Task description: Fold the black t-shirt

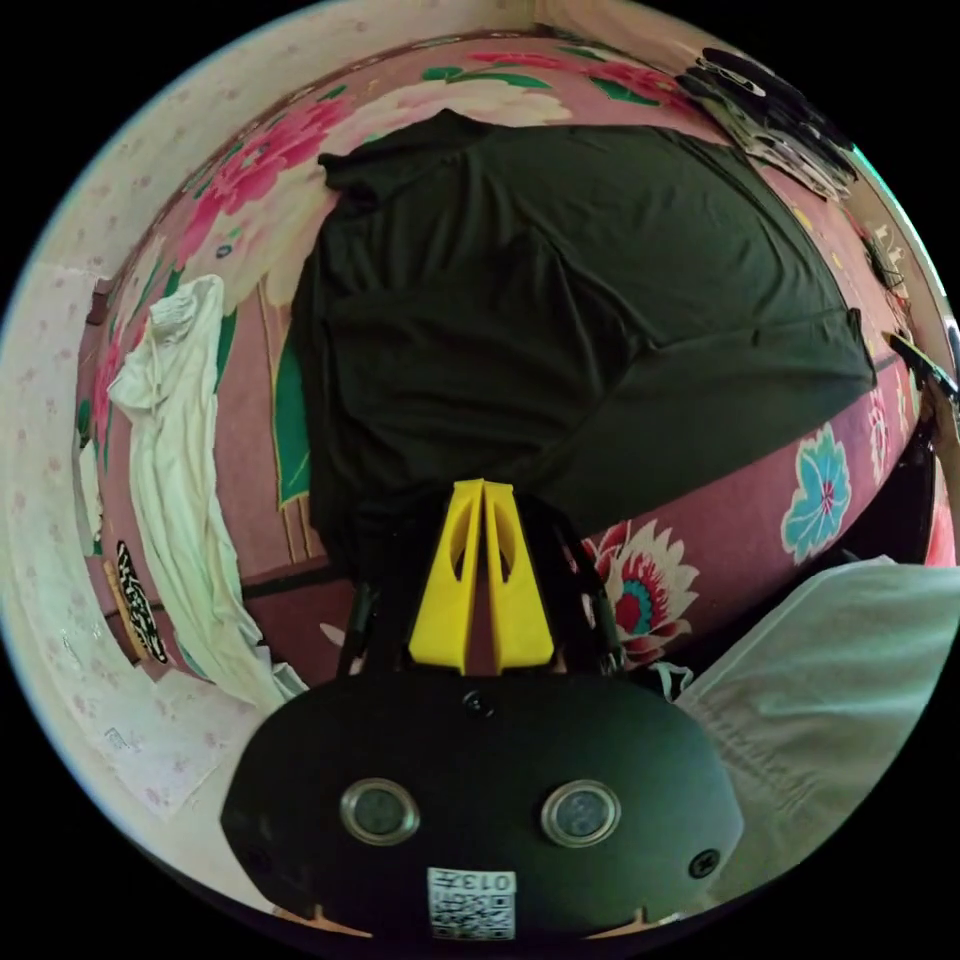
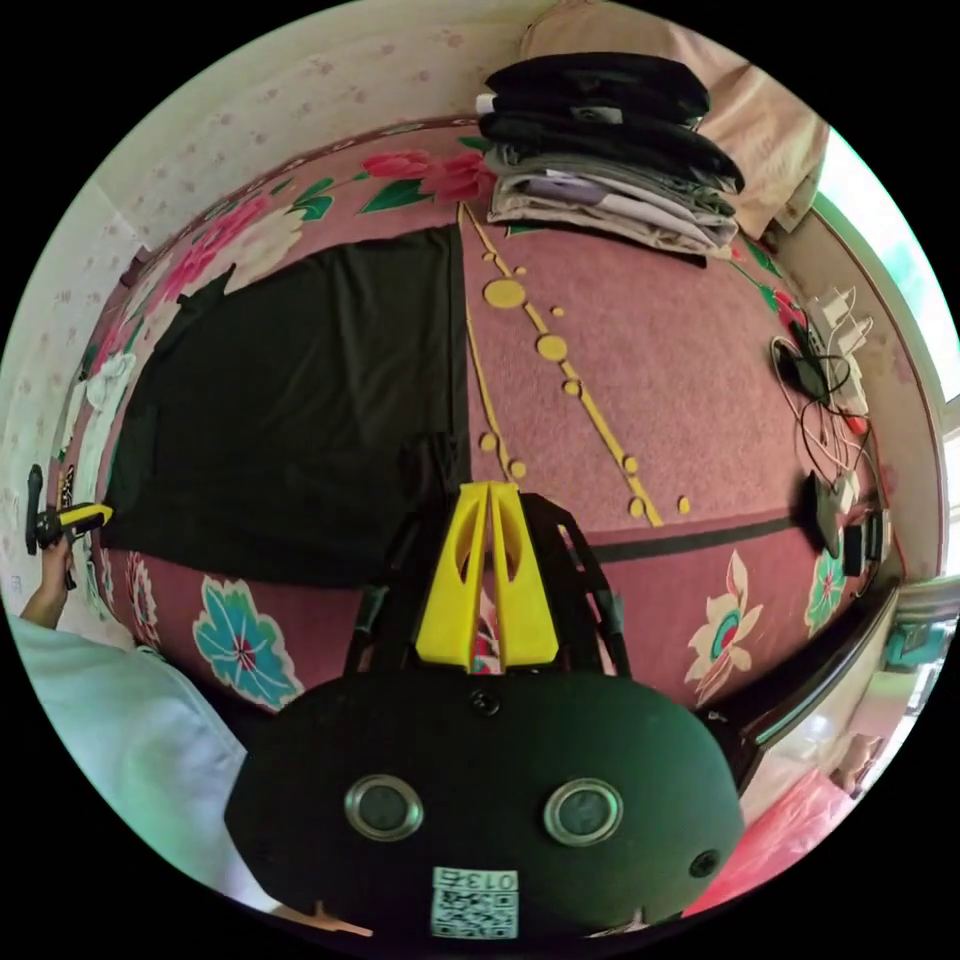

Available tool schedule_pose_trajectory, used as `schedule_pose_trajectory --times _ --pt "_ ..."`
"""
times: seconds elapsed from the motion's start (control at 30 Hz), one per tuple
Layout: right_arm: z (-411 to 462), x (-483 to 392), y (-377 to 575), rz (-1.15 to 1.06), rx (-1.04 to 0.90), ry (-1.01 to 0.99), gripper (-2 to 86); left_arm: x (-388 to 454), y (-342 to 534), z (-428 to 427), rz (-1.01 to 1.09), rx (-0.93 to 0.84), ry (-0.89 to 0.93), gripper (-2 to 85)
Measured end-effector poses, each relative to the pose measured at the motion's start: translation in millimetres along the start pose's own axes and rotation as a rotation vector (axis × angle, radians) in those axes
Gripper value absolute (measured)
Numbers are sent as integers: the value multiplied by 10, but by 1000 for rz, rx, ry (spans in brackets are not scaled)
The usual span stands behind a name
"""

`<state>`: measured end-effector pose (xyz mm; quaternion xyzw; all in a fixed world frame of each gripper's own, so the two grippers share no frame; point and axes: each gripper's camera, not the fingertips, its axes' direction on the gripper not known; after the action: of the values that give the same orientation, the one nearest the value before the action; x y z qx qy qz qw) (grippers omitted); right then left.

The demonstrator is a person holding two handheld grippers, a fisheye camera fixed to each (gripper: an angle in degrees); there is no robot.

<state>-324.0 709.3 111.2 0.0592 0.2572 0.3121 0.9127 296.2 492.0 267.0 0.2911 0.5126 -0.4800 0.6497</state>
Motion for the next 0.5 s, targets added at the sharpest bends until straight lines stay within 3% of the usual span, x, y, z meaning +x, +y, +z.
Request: schedule_pose_trajectory --times 0.23,0.37,0.5 --pt "386 -252 -980 -172 -9 -83 1 612 -764 -106 99 71 3 -3" --pt "869 -434 -1382 -256 -135 -105 0 759 -1107 128 112 -56 -73 -3" --pt "908 -133 -1439 -243 -129 -169 0 727 -1127 91 90 -13 -29 -4"
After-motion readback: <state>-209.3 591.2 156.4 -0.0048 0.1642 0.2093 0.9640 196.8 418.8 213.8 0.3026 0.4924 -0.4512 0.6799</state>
